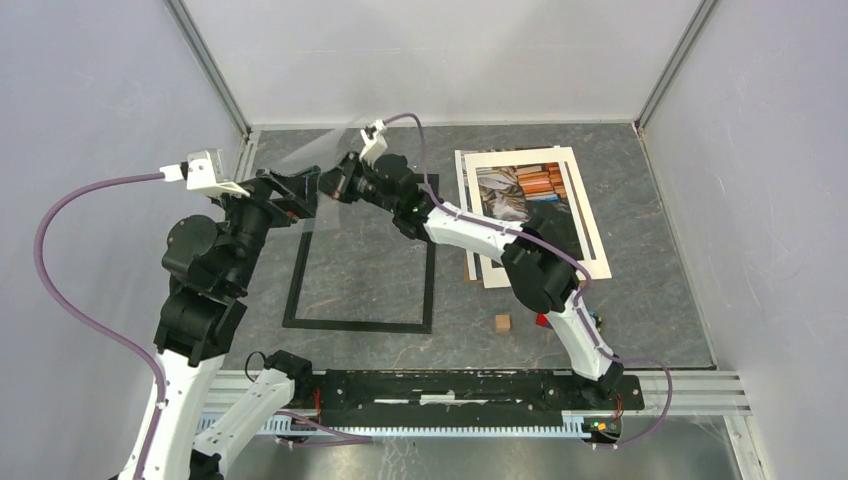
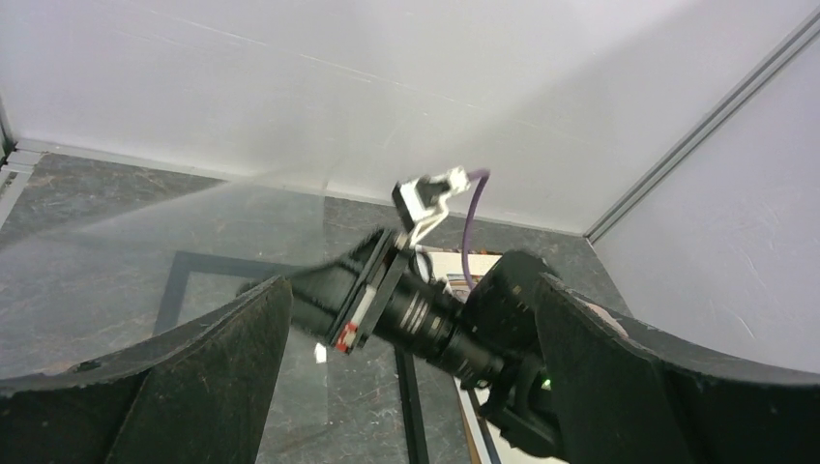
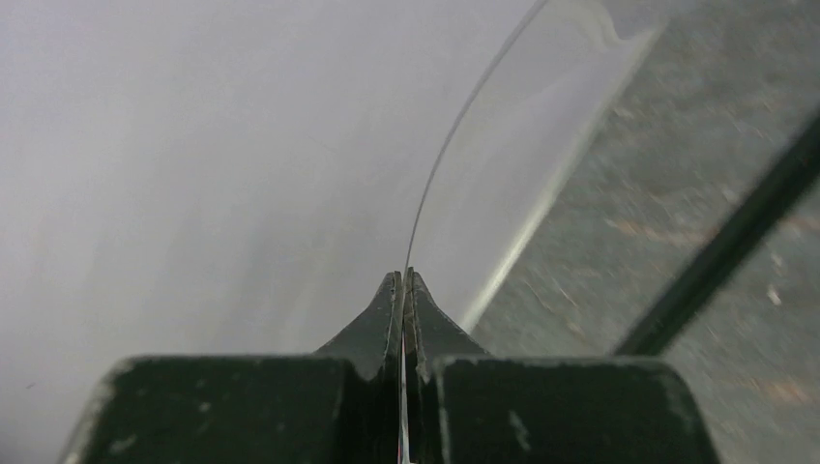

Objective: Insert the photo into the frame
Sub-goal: Place the photo frame item in the photo frame.

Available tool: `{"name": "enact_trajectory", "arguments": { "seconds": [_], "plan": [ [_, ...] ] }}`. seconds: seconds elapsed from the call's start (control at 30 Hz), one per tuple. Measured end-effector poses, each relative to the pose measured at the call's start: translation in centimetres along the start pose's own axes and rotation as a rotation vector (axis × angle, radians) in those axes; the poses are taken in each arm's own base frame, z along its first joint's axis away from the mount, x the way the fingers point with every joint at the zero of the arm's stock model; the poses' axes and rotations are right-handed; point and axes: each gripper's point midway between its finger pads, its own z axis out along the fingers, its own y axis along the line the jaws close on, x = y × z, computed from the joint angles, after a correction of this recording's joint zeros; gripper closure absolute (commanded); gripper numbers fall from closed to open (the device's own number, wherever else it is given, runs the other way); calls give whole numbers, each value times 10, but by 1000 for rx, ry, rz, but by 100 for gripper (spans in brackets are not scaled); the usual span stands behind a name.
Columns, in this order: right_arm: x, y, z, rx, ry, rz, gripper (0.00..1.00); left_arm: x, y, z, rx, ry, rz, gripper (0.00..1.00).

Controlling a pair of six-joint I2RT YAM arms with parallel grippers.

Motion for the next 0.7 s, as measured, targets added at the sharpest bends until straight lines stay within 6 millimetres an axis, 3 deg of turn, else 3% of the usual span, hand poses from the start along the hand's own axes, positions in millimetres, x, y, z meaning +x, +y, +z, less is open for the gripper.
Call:
{"name": "enact_trajectory", "arguments": {
  "seconds": [0.23, 0.37, 0.47, 0.7],
  "plan": [
    [77, -100, -45, 172, 120, 74, 100, 3, -1, 3, 3, 11, 1, 0],
    [106, -136, -79, 260, 165, 99, 100, 3, 0, 3, 3, 13, 2, 0],
    [111, -139, -103, 286, 168, 106, 100, 4, -2, 3, 13, 17, 2, 0],
    [91, -112, -128, 225, 91, 106, 100, 9, -3, 8, 18, 37, 5, 0]
  ]
}}
